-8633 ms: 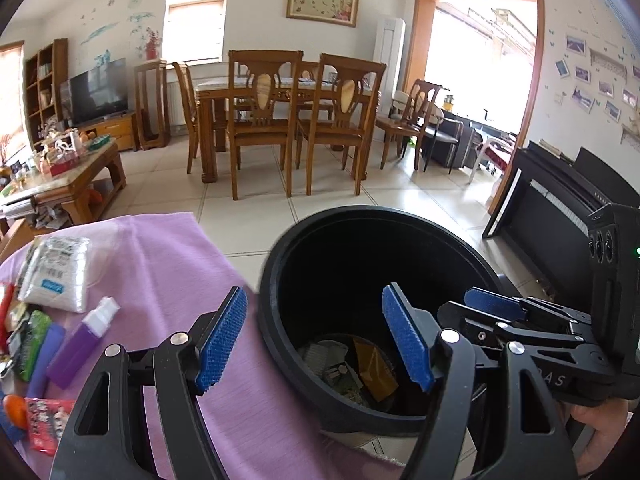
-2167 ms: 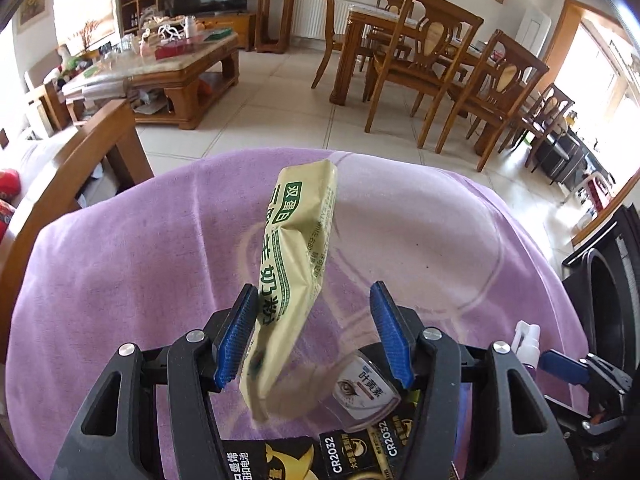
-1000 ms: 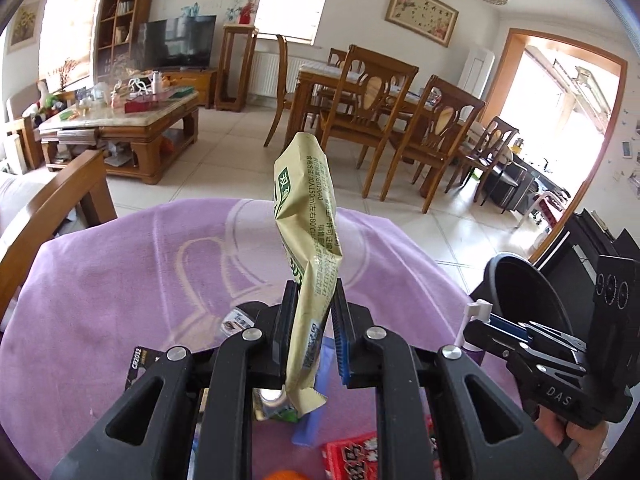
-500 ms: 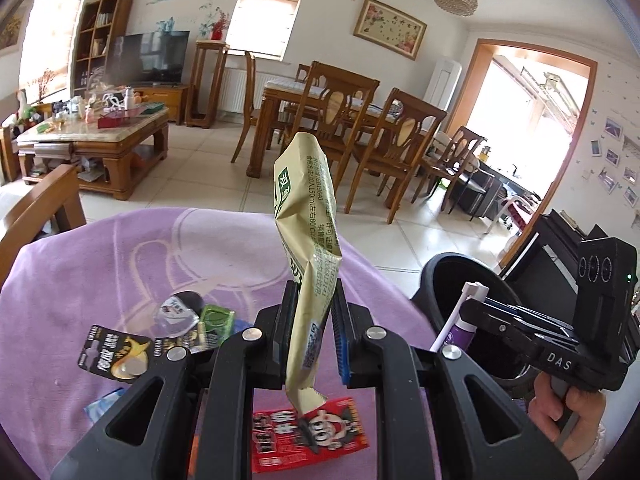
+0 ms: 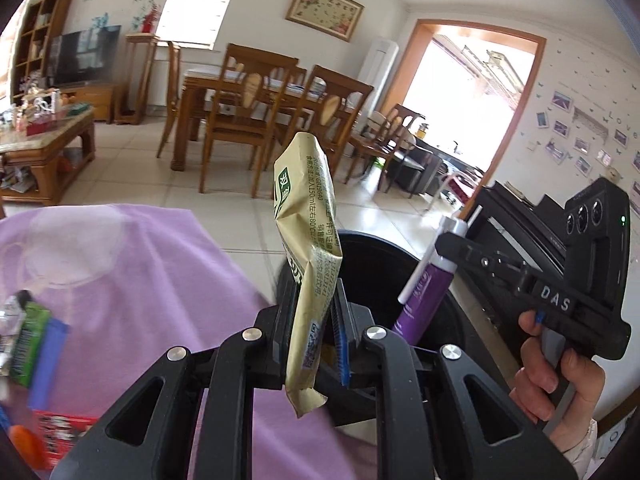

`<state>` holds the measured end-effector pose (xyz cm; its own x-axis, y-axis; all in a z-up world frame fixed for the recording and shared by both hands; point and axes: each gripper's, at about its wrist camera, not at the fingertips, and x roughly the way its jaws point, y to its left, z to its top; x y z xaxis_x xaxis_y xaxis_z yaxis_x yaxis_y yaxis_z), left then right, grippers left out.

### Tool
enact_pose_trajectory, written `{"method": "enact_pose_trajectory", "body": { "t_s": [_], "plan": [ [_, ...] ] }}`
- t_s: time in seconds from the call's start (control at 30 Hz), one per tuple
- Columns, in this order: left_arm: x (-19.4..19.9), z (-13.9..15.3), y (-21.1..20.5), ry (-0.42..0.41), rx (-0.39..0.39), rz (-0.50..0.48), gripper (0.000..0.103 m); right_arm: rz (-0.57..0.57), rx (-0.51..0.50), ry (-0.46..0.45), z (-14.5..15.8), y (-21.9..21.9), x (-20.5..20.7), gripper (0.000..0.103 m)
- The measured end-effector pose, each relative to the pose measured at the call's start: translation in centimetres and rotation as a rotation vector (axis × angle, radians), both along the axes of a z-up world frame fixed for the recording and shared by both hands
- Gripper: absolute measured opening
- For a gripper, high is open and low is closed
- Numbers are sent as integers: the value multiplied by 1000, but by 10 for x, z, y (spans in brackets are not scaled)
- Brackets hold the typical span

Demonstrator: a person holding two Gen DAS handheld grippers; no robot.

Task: Collect trash
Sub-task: 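Carry the wrapper and spray bottle over the black bin with both tools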

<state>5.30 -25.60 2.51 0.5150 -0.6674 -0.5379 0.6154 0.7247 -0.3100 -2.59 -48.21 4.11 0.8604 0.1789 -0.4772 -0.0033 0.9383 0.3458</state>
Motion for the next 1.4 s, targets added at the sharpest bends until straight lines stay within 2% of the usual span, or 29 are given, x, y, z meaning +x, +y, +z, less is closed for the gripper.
{"method": "enact_pose_trajectory", "body": {
  "t_s": [0.17,0.37,0.57,0.93,1.17,1.4],
  "plan": [
    [-8,-17,-49,29,14,-70,18,-79,32,-1,-11,-46,-15,23],
    [-15,-33,-81,44,61,-110,18,-116,42,24,-35,-70,-25,23],
    [-16,-43,-83,64,93,-115,18,-124,53,50,-57,-77,-18,23],
    [-12,-52,-91,84,133,-109,18,-134,73,89,-76,-78,-2,23],
    [-17,-50,-102,37,181,-98,18,-138,75,105,-81,-81,6,23],
    [-18,-51,-102,25,192,-105,18,-138,66,123,-86,-75,12,23]
  ]
}}
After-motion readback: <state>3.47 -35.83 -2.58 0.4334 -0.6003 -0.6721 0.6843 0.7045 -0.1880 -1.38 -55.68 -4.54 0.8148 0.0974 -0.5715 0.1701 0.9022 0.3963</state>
